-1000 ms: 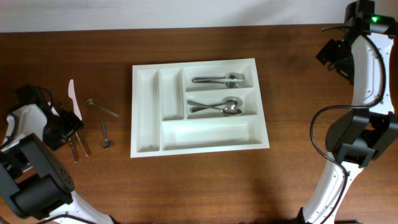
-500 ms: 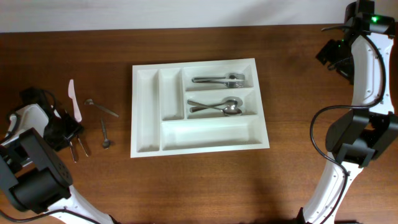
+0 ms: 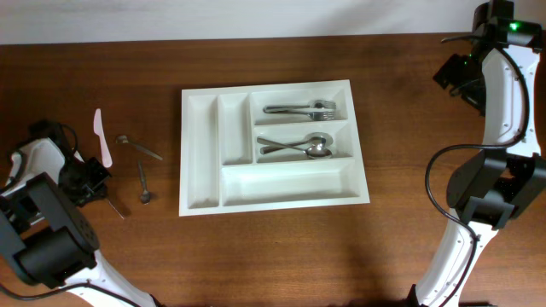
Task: Pack container
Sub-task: 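Carry the tongs right and lower them into the tray's bottom compartment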
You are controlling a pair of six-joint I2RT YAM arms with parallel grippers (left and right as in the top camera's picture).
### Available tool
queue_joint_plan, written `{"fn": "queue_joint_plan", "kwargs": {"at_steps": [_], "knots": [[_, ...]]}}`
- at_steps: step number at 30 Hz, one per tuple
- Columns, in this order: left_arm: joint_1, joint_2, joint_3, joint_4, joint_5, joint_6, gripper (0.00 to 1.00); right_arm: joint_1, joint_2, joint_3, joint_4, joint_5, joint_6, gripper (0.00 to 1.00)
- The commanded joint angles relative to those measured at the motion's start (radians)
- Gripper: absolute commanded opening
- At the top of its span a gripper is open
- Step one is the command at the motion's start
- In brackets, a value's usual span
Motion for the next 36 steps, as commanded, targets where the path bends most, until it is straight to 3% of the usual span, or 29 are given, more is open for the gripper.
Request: {"fn": "queue_joint_plan", "kwargs": {"at_steps": [1, 8, 13, 22, 30, 36], "knots": [[-0.019, 0.001, 0.133, -0.073, 0.015, -0.002, 0.02, 0.005, -0.025, -0.003, 0.000, 0.003, -0.002, 0.99], [-0.107, -0.060, 0.410, -0.204, 0.047, 0.075, 0.02, 0.005, -0.025, -0.003, 0.000, 0.002, -0.002, 0.99], [-0.241, -0.101, 0.523, -0.212, 0.162, 0.274, 0.02, 0.005, -0.025, -0.003, 0.000, 0.002, -0.002, 0.99], [-0.562, -0.115, 0.537, -0.243, 0.243, 0.640, 0.02, 0.005, -0.025, -0.003, 0.000, 0.002, -0.002, 0.99], [-0.851, -0.114, 0.537, -0.386, 0.243, 1.001, 0.02, 0.005, -0.025, -0.003, 0.000, 0.002, -0.002, 0.99], [-1.012, -0.114, 0.532, -0.451, 0.243, 1.121, 0.02, 0.005, -0.025, -0.003, 0.000, 0.002, -0.002, 0.99]]}}
